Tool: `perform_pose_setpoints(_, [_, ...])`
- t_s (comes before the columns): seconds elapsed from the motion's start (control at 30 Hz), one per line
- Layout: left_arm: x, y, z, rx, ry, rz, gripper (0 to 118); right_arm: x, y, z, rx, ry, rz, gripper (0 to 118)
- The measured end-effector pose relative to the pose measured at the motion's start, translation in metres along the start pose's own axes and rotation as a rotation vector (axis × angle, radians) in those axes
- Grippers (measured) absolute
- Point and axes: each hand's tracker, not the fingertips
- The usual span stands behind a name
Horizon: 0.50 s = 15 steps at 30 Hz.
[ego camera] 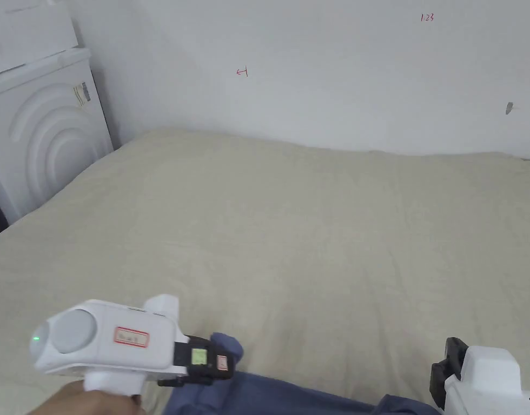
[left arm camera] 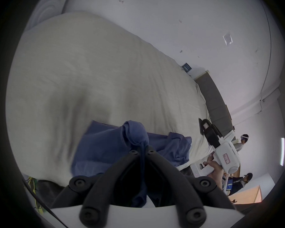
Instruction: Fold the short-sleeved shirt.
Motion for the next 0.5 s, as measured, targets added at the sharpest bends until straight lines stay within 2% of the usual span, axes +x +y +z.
perform_pose_setpoints(0.13, [0.017,-0.014,-0.049,-0.046,-0.037,0.019,0,0.004,-0.001,0.002,-0.004,-0.007,-0.005,0])
perform_pose_setpoints(0.27, [0.029,-0.026,-0.093,-0.069,-0.009,0.024,0,0.008,-0.003,0.004,-0.009,-0.015,-0.008,0])
perform_pose_setpoints(0.5, [0.039,-0.037,-0.134,-0.108,0.023,0.048,0,0.013,-0.005,0.007,-0.014,-0.027,-0.006,0])
